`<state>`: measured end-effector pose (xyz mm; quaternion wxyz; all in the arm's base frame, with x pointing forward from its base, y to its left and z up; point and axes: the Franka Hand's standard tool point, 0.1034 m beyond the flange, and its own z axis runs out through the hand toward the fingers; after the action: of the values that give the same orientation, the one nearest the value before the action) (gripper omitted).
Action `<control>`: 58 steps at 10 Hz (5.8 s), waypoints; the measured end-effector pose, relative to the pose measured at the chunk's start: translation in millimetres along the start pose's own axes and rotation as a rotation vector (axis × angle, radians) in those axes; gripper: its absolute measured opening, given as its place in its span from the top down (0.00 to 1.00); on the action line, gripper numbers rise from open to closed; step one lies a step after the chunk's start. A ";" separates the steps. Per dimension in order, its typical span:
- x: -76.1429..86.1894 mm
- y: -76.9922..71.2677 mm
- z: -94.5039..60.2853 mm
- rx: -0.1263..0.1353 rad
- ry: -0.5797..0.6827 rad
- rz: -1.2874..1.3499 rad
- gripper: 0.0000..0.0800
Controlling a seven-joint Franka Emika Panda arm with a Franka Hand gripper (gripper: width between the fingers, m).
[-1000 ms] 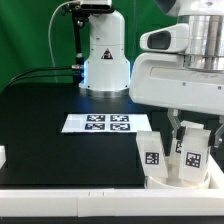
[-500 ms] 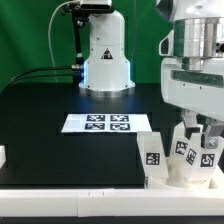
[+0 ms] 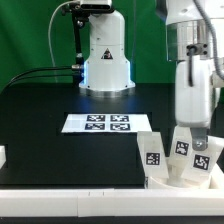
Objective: Assemble stool
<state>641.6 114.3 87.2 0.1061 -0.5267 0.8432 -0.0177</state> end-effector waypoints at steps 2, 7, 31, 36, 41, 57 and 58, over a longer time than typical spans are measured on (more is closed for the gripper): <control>0.5 0.4 0.7 -0.002 0.001 -0.038 0.58; -10.3 3.3 -15.5 -0.041 -0.032 -0.877 0.19; -1.3 -2.8 11.5 -0.335 -0.013 -2.717 0.44; 4.1 -9.3 11.9 -0.261 0.064 -2.129 0.58; 2.9 -4.2 12.0 -0.235 0.077 -1.584 0.58; 5.3 11.2 9.9 -0.059 0.014 -0.198 0.32; -0.5 15.3 -1.8 -0.090 -0.006 -0.345 0.21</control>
Offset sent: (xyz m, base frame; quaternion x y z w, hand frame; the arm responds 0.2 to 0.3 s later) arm -0.0080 0.0028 0.0153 -0.0672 0.0102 -0.2797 0.9577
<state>627.9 121.3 86.8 0.0803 -0.6678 0.7400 0.0037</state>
